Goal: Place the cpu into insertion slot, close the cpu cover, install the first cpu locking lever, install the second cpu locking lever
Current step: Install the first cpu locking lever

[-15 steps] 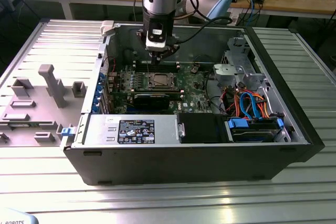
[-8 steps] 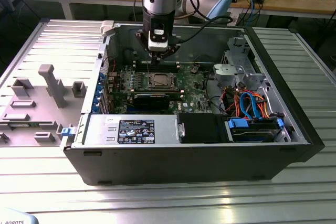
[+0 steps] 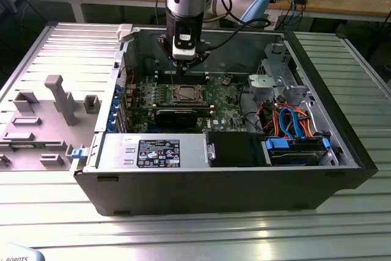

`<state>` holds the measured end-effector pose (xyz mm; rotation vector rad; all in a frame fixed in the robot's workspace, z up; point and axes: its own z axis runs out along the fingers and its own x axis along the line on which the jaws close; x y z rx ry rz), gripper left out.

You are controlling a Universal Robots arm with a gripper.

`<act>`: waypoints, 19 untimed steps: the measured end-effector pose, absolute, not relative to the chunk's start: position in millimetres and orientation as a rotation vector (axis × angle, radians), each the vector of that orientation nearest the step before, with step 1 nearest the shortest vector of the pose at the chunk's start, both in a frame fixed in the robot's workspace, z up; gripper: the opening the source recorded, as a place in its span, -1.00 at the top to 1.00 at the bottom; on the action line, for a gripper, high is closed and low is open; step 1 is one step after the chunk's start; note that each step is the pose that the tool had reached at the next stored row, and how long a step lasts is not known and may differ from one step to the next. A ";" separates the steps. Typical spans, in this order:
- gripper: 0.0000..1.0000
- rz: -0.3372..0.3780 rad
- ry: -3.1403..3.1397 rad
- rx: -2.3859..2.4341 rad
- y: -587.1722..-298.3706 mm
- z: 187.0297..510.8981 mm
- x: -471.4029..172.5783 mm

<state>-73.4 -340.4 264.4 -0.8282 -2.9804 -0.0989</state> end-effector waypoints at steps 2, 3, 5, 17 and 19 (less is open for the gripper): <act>0.79 -0.099 -2.980 -0.828 -340.4 264.4 -73.4; 0.79 -0.099 -2.980 -0.828 -340.4 264.4 -73.4; 0.79 -0.101 -2.980 -0.828 -340.4 264.3 -73.4; 0.79 -0.131 -3.041 -0.601 -340.7 264.2 -73.7; 0.79 -0.130 -3.051 -0.546 -340.7 264.2 -73.7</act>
